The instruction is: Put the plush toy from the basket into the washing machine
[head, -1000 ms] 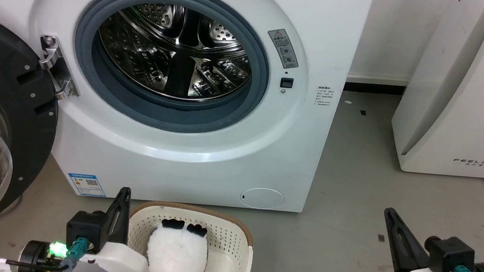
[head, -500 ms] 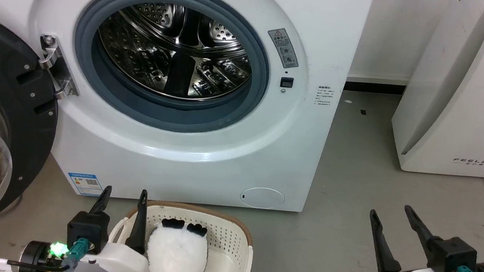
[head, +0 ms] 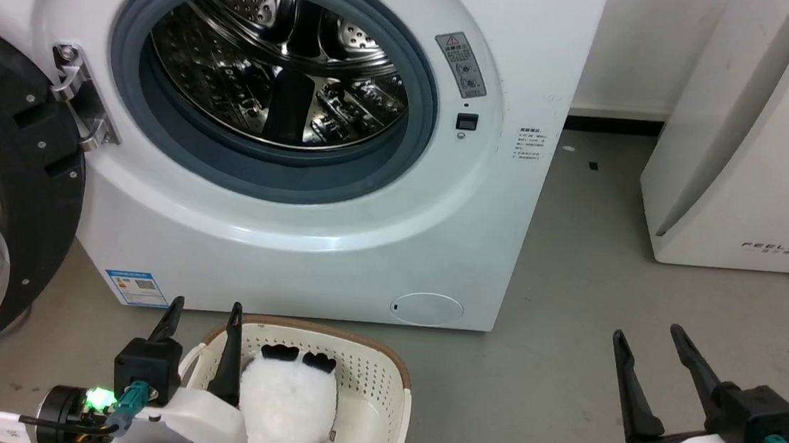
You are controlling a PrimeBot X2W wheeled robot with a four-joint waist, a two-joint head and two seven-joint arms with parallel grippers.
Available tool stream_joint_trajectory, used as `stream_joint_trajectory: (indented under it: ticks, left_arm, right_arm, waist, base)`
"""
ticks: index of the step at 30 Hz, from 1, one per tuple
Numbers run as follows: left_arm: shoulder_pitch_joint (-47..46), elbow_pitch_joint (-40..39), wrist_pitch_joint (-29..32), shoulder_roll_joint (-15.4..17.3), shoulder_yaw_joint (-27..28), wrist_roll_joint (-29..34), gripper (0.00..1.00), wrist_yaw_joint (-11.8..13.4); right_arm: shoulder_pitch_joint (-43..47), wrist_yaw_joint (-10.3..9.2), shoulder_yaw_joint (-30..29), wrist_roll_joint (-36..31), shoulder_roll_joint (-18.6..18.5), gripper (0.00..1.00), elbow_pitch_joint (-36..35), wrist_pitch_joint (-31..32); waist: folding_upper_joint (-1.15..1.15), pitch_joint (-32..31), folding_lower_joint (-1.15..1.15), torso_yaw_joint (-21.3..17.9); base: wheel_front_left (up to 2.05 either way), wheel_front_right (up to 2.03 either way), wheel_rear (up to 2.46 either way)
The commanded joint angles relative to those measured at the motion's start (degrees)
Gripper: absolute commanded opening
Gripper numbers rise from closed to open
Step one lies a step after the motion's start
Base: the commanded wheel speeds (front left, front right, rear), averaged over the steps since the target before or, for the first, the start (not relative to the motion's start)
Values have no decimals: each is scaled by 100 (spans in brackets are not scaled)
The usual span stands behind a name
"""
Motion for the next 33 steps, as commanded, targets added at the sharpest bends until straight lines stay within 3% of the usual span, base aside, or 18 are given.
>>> stream_joint_trajectory:
  ticks: [1,17,33]
  left_arm:
    - [-127,65,-59,19,13,-35,100,18]
    - [-929,932,-251,127,37,-69,100,-111]
    - [-2096,2694,-230,329,67,-230,100,-278]
  right_arm:
    - [-131,-1,-16,91,0,100,-59,-58]
    - [-545,-2,-56,387,-1,100,-277,-248]
    - [-998,-2,-168,660,-1,100,-541,-439]
  waist:
    - [0,53,0,-13]
    - [0,801,0,-162]
    - [0,1866,0,-355]
  base:
    - [0,0,0]
    - [0,0,0]
    - [0,0,0]
